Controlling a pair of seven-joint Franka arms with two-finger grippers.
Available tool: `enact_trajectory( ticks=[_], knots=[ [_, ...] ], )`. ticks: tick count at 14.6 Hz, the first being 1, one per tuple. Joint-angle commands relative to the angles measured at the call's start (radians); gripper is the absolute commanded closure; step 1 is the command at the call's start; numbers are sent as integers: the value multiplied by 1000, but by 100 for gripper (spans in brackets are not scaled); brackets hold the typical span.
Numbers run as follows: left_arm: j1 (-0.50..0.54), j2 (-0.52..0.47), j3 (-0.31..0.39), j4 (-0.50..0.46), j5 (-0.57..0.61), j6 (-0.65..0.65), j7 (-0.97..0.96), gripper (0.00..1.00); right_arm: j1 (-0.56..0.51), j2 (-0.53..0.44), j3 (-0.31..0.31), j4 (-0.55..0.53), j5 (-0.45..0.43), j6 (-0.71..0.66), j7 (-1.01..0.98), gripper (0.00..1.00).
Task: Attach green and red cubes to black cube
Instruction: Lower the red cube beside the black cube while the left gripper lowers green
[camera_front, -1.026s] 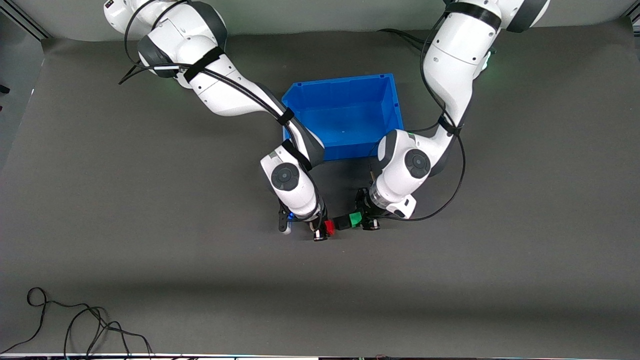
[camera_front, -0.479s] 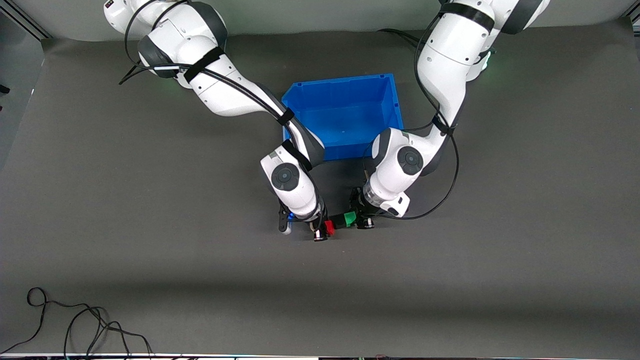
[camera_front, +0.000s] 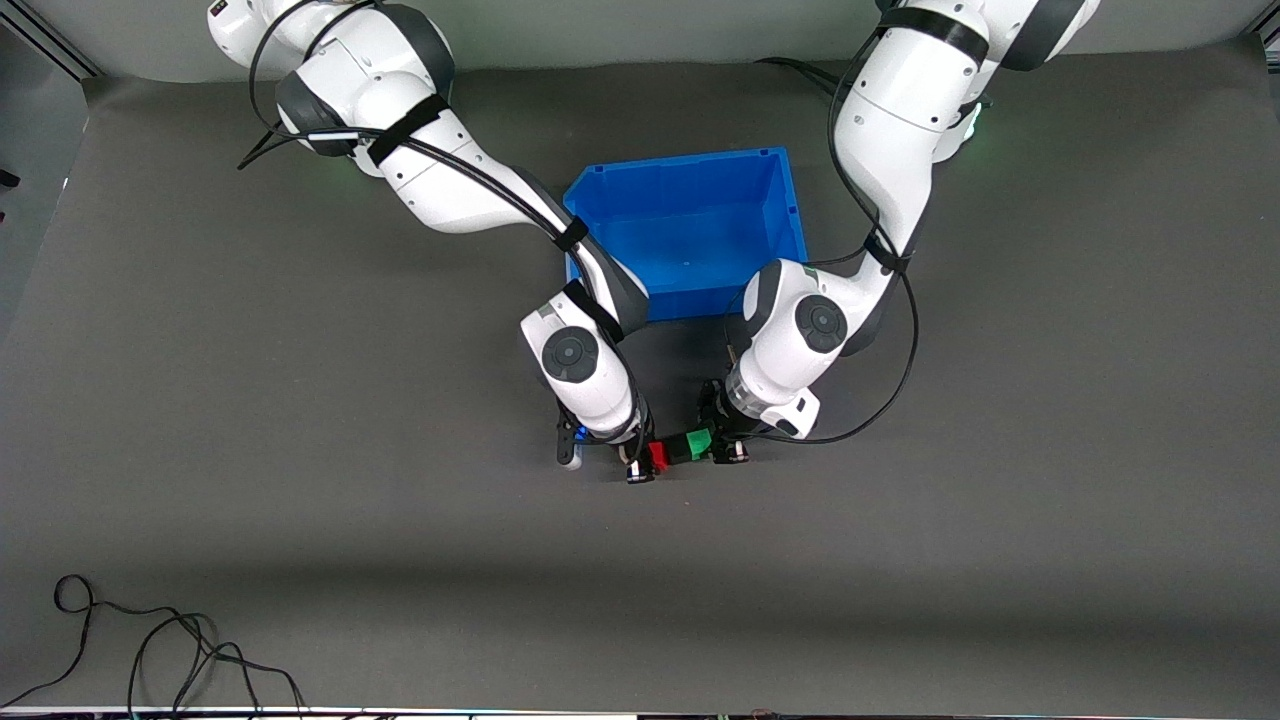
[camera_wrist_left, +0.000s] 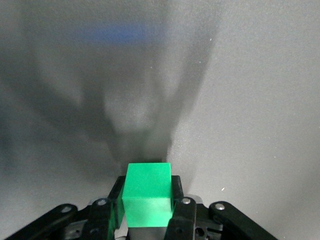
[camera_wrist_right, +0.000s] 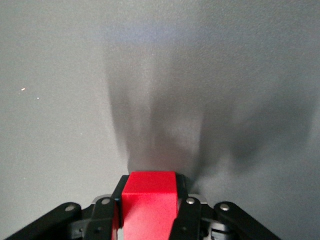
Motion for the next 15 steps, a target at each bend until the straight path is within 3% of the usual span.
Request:
enact_trajectory(
  ticks=[1, 2, 3, 4, 5, 6, 7, 12, 15],
  knots=[
    [-22, 31, 10, 48, 3, 4, -30, 62, 4, 61, -11, 61, -16, 37, 19, 100],
    [-21, 31, 10, 48, 3, 4, -29, 37, 0, 65, -11, 61, -16, 44, 17, 100],
    [-21, 31, 12, 48, 5, 4, -29, 25, 0, 65, -11, 62, -16, 45, 17, 100],
    [-21, 31, 12, 48, 5, 4, -29, 18, 0, 65, -11, 62, -16, 45, 17, 85],
    [-21, 31, 12, 48, 5, 4, -27, 0, 0, 65, -11, 64, -16, 45, 17, 34],
    [-21, 29, 12, 48, 5, 3, -27, 0, 0, 65, -11, 64, -16, 45, 16, 7],
    [-18, 28, 13, 47, 7, 1, -23, 0, 0, 65, -11, 65, -16, 45, 12, 1],
    [-2, 10, 25, 36, 23, -20, 19, 0, -27, 47, -14, 84, -14, 35, -30, 1],
    [24, -55, 71, 13, 78, -158, 138, 0, -47, 9, -16, 85, -14, -13, -95, 1]
  ],
)
